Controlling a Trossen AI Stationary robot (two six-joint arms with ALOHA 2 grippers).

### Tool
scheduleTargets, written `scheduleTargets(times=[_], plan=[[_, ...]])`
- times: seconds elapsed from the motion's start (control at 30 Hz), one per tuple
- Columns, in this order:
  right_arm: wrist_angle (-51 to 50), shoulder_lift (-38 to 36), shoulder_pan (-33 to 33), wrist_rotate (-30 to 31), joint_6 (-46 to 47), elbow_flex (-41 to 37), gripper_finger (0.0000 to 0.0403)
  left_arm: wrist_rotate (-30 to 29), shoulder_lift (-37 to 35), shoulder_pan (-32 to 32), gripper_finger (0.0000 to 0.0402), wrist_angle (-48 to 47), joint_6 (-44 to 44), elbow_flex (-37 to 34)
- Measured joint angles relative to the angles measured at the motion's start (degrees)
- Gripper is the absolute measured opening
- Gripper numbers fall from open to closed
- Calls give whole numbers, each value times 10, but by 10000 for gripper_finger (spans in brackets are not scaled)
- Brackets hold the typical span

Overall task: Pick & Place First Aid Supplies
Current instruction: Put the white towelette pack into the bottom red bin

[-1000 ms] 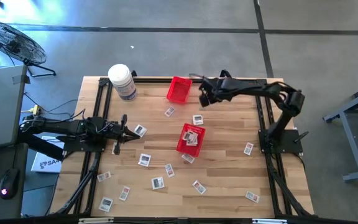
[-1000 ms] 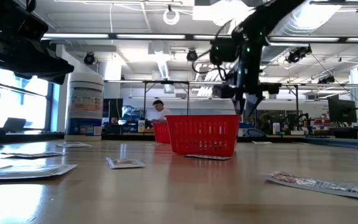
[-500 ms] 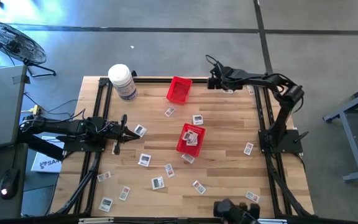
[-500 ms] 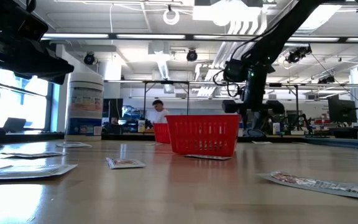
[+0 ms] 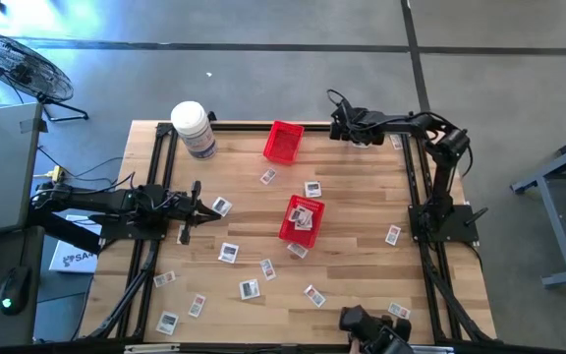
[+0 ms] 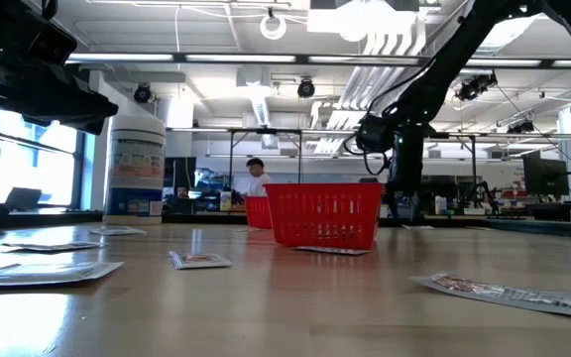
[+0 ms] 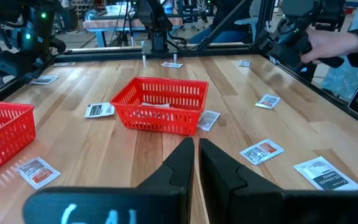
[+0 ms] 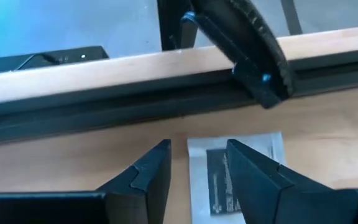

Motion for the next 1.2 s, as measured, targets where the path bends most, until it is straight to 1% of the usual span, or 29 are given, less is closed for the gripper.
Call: scheduleTargets(times=[0.1,0.2,0.43,0.63,1.0,1.2], plan=[[4,2,0,0,0,0,158,0,0,0,21,0,0,0],[3,2,0,-1,0,0,155,0,0,0,21,0,0,0],[-7,2,0,-10,20,-8,127,0,0,0,21,0,0,0],[23,-1,1,-2,21,-39,108,0,0,0,21,0,0,0],[20,0,3,5,19,-41,54,0,0,0,21,0,0,0],[20,0,2,-8,15,-42,17,0,0,0,21,0,0,0]])
